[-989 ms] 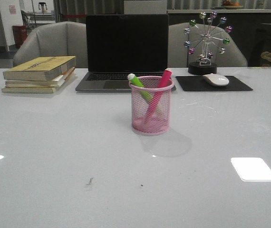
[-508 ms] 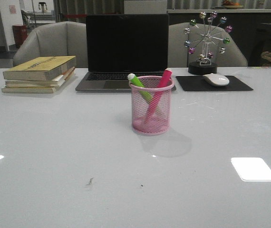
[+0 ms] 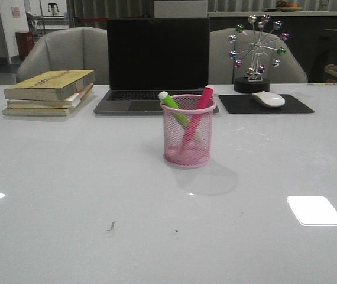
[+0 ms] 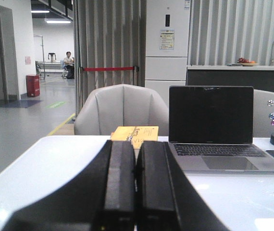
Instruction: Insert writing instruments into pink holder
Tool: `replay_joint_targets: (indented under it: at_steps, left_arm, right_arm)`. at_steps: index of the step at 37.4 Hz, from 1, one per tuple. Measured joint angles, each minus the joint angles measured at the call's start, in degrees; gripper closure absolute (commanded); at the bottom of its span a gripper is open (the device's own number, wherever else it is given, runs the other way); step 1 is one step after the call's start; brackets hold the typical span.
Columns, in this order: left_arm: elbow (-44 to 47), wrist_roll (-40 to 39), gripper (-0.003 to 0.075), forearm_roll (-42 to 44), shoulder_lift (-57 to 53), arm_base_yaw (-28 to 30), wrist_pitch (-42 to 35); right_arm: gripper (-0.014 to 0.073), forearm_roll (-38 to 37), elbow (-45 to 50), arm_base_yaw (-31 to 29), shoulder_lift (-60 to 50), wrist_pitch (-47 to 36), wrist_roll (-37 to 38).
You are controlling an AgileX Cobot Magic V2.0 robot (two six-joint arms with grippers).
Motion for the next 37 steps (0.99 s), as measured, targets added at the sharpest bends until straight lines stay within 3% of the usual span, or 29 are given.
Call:
replay_joint_targets:
  at_steps: [9,37]
  left_arm:
    - [5.42,-3.39,0.0621,3.16,0.0,0.0,-1.87]
    - [5.54,-3.67,0.0621,4.5,0.0,0.0,0.32]
  right_arm:
    - [0.0573,0.0,0.0,0.0,0.0,0.0,0.0]
    - [0.0573,0.0,0.0,0.0,0.0,0.0,0.0]
